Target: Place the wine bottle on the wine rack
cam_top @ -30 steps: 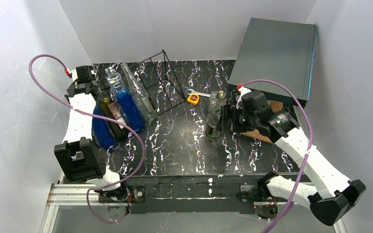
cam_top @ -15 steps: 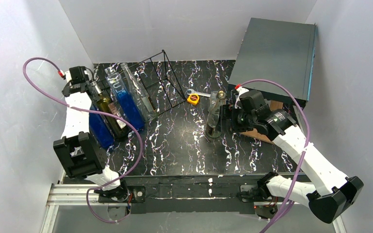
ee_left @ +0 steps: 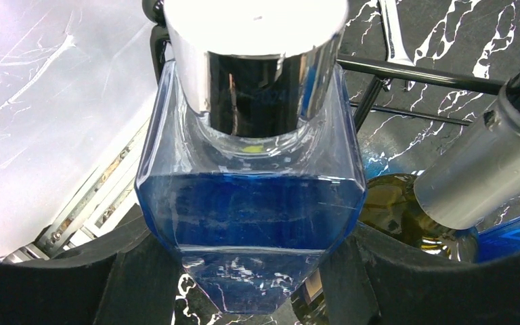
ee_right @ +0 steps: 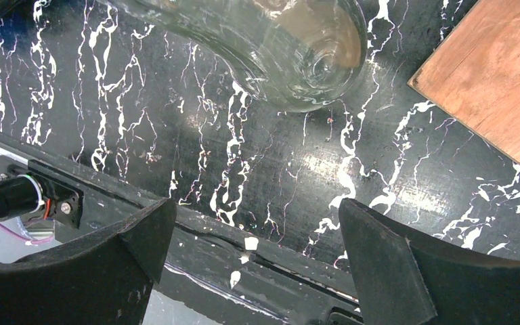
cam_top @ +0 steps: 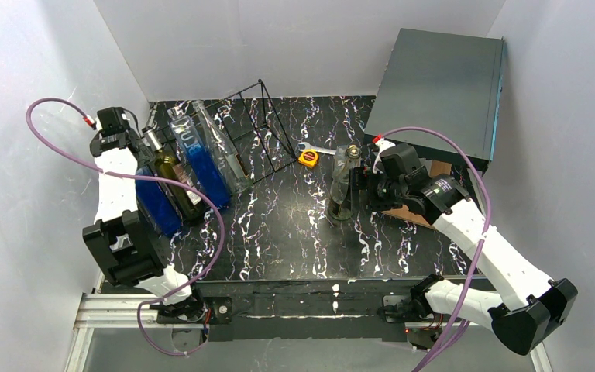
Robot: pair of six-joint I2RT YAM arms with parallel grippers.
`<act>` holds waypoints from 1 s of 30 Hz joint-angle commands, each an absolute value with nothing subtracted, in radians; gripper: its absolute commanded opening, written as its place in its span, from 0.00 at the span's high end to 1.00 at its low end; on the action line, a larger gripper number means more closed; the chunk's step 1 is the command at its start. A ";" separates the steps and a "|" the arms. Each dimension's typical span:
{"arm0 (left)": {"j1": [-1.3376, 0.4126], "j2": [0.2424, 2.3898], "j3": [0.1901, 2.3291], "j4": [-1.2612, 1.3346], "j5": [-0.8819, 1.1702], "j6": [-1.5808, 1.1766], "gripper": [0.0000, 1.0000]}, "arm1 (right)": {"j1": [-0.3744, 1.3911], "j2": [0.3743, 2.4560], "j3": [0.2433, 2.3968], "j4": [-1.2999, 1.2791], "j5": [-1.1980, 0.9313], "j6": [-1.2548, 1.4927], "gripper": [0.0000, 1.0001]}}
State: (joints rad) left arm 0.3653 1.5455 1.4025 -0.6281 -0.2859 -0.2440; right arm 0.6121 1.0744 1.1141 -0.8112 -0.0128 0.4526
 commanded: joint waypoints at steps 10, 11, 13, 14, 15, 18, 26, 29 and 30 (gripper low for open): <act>0.374 1.471 1.331 -0.644 -0.202 -0.290 0.21 | 0.618 1.052 1.094 -0.779 -0.021 0.448 0.00; 0.373 1.464 1.325 -0.641 -0.199 -0.290 0.19 | 0.618 1.052 1.095 -0.779 -0.020 0.447 0.00; 0.373 1.447 1.316 -0.635 -0.194 -0.290 0.17 | 0.618 1.051 1.096 -0.779 -0.019 0.446 0.00; 0.373 1.436 1.306 -0.630 -0.193 -0.290 0.16 | 0.618 1.050 1.096 -0.781 -0.020 0.446 0.00; 0.373 1.426 1.298 -0.624 -0.195 -0.289 0.16 | 0.618 1.051 1.096 -0.782 -0.018 0.445 0.00; 0.373 1.387 1.279 -0.608 -0.199 -0.290 0.15 | 0.618 1.052 1.102 -0.786 -0.017 0.442 0.00; 0.373 1.205 1.188 -0.507 -0.166 -0.304 0.15 | 0.618 1.043 1.128 -0.809 -0.005 0.433 0.00; 0.372 1.134 1.143 -0.448 -0.120 -0.309 0.16 | 0.618 1.036 1.135 -0.817 0.008 0.431 0.00; 0.371 1.114 1.129 -0.427 -0.099 -0.311 0.16 | 0.618 1.034 1.135 -0.818 0.021 0.431 0.00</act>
